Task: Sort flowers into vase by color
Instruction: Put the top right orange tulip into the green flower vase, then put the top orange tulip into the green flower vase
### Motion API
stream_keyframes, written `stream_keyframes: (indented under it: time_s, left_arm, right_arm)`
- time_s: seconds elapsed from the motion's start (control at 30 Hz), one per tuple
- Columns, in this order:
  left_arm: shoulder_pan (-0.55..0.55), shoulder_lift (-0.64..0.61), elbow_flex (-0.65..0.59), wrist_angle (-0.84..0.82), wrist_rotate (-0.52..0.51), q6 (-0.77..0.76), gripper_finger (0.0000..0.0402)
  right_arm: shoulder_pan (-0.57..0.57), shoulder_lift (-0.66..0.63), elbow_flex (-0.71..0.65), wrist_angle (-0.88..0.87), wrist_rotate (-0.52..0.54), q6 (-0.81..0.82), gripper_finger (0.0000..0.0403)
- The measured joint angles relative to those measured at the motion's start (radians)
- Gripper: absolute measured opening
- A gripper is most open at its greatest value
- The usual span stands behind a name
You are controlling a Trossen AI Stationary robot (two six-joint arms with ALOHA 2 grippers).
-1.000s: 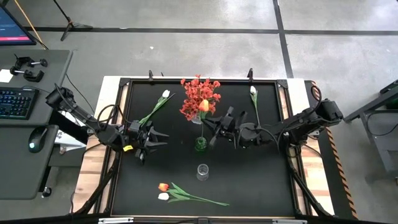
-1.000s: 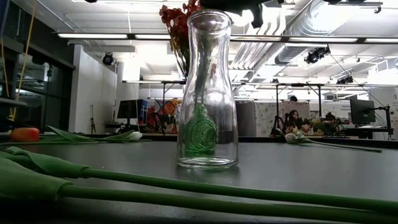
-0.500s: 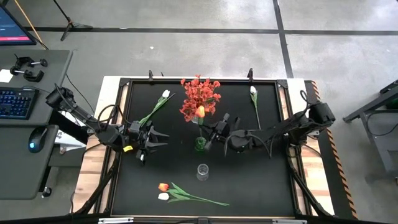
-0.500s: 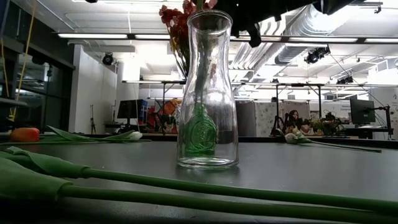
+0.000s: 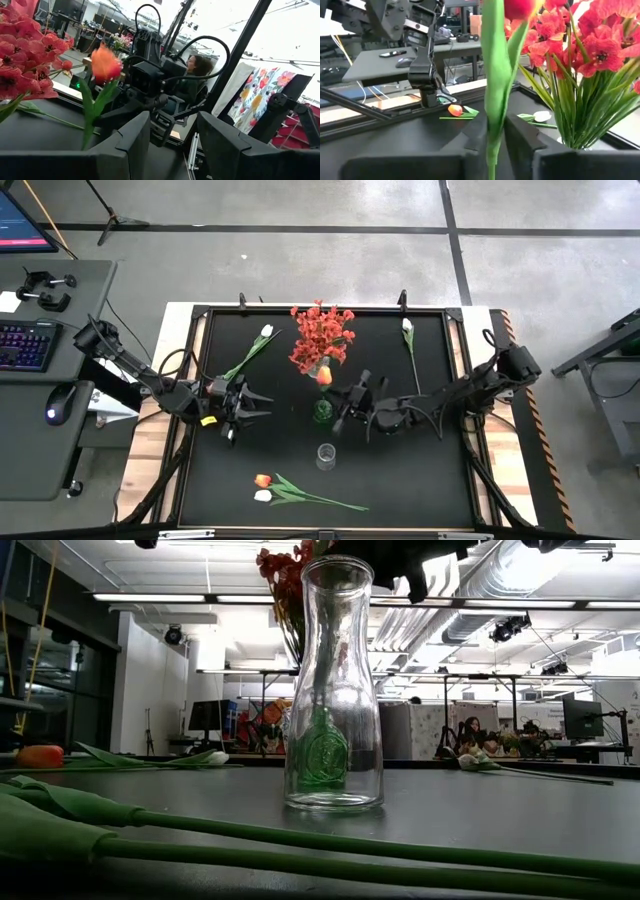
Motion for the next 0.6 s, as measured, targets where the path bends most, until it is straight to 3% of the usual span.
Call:
stream_keyframes:
  time_s: [0.33,0.6]
  left_arm:
    - [0.0,-0.022,0.0,-0.021,0.012,0.001,0.0154]
    - [0.0,-0.106,0.0,-0.134,0.012,0.002,0.0154]
  right_arm:
    - [0.055,-0.08,0.0,-0.106,0.089,0.0,0.02]
    - [0.089,-0.162,0.001,-0.218,0.089,0.023,0.0233]
